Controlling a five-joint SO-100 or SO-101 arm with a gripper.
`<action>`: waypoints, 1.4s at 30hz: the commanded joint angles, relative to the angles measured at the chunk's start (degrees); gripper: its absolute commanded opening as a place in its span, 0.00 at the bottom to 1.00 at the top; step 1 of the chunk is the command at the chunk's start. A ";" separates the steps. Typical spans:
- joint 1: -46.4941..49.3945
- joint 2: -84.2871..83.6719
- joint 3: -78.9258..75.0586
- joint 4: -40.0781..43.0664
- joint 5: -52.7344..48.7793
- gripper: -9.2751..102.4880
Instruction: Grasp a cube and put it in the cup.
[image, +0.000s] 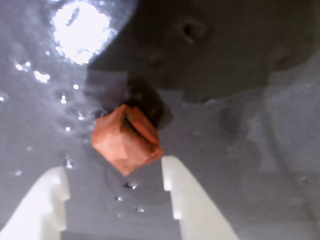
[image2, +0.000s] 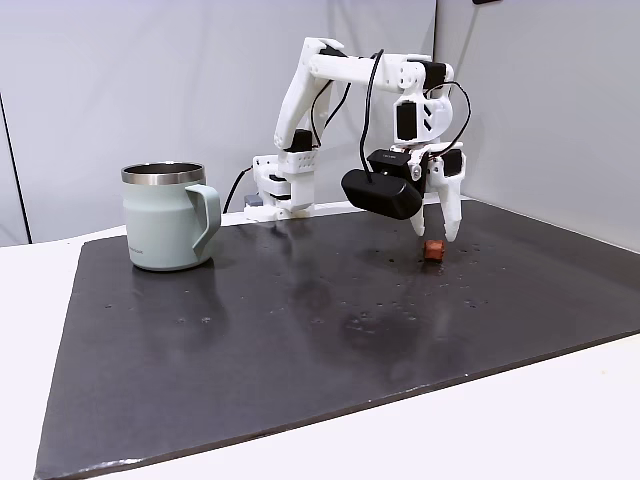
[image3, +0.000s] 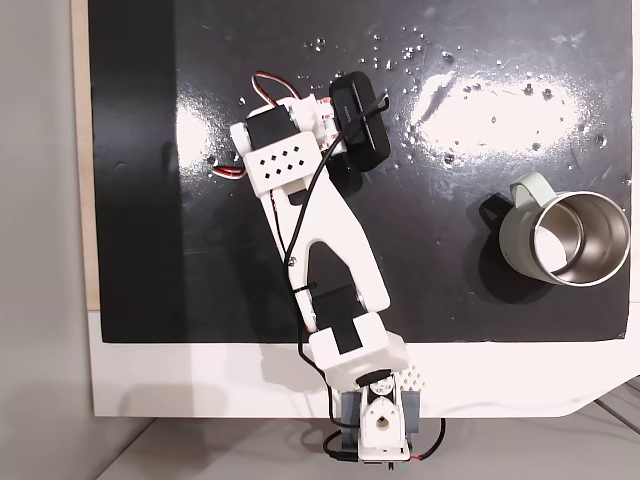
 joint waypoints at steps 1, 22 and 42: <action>0.53 0.00 -3.60 0.44 -0.53 0.28; 0.26 -7.29 -7.03 0.26 -1.67 0.29; -1.41 -8.44 -7.21 -1.05 -2.02 0.19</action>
